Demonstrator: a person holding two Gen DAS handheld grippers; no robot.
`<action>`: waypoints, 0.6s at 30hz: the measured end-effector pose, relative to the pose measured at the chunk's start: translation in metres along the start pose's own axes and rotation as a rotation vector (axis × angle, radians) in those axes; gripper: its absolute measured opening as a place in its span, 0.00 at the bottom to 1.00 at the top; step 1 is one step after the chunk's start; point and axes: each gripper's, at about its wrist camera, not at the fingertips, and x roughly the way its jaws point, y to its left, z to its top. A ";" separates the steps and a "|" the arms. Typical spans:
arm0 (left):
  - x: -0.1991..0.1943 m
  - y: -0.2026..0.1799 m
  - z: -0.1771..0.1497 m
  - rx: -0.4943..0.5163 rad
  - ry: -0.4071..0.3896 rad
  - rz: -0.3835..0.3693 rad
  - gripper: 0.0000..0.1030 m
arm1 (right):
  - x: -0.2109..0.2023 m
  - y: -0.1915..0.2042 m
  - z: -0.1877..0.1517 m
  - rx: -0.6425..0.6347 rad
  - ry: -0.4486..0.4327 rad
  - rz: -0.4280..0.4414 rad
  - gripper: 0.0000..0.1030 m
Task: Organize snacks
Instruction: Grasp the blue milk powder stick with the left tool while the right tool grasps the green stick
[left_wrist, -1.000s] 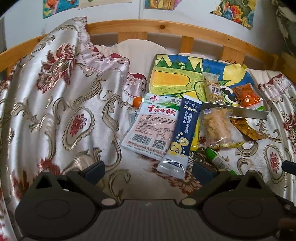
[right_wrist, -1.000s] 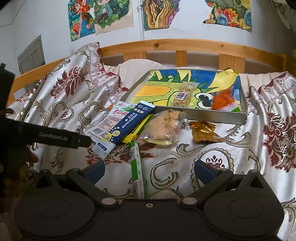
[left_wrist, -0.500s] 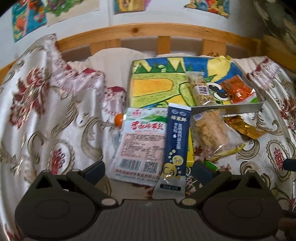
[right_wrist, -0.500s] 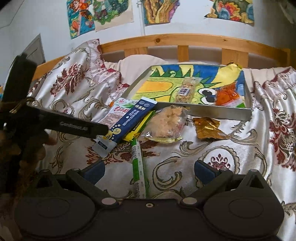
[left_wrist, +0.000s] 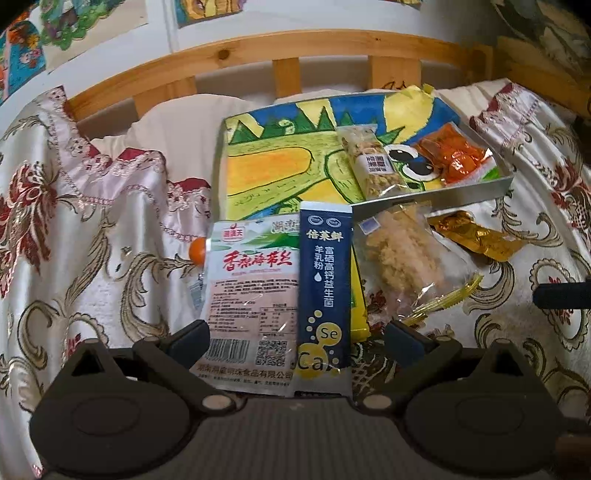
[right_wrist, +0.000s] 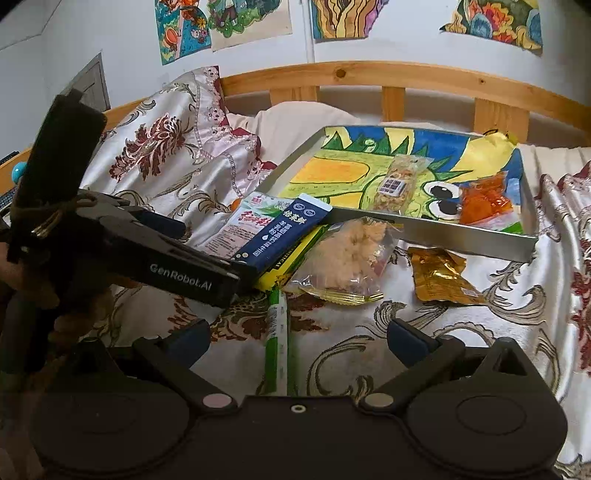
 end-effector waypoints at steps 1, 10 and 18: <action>0.001 -0.001 0.000 0.003 0.003 -0.002 0.99 | 0.002 -0.001 0.000 -0.001 0.003 0.002 0.97; 0.010 -0.004 0.002 0.024 0.008 -0.018 0.99 | 0.007 0.000 -0.008 0.004 0.022 0.039 0.85; 0.016 0.007 0.010 -0.021 -0.018 -0.023 0.94 | 0.014 0.003 -0.012 -0.004 0.053 0.039 0.56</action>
